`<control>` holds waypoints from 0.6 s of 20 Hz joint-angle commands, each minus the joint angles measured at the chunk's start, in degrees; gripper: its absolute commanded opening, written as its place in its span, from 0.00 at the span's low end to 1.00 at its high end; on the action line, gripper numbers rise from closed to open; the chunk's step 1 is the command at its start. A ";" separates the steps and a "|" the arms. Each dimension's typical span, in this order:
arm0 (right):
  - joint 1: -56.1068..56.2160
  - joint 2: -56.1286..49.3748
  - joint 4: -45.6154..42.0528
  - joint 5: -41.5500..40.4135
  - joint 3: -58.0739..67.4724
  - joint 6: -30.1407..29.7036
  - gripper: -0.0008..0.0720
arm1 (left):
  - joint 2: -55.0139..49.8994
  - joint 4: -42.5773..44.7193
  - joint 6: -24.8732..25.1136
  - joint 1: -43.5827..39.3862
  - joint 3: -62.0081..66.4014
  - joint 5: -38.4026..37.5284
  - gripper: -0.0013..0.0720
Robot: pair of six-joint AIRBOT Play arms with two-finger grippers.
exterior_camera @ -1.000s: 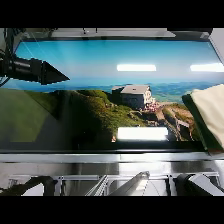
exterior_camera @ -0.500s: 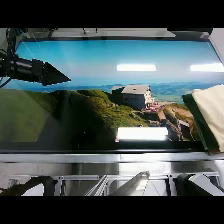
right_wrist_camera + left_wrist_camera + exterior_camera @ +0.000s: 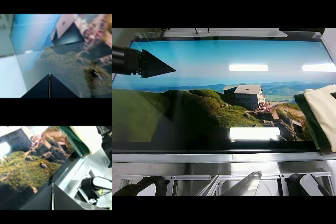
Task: Fold the shirts.
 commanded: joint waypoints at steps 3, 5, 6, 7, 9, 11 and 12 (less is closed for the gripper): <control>23.23 14.23 2.75 -4.33 -6.27 -9.53 0.04 | 16.31 9.84 -3.30 -2.14 -20.90 3.82 0.03; 31.89 18.95 0.28 -6.58 -10.10 -11.41 0.05 | 22.75 9.94 -3.30 -3.26 -30.58 5.33 0.03; 35.95 21.03 -1.73 -8.68 -12.37 -11.37 0.05 | 25.62 9.90 -3.34 -3.91 -34.84 6.71 0.03; 40.13 22.84 -4.22 -11.91 -14.99 -11.37 0.05 | 28.00 9.92 -4.09 -4.28 -38.10 8.00 0.03; 46.49 24.13 -9.51 -17.94 -19.04 -11.28 0.05 | 31.74 9.88 -5.55 -4.24 -42.93 9.99 0.04; 49.44 22.71 -10.34 -20.74 -20.06 -11.30 0.05 | 34.29 9.84 -5.95 -4.26 -45.48 11.04 0.04; 49.77 21.94 -9.53 -21.46 -20.06 -11.32 0.05 | 35.06 9.84 -6.12 -4.24 -46.21 11.23 0.04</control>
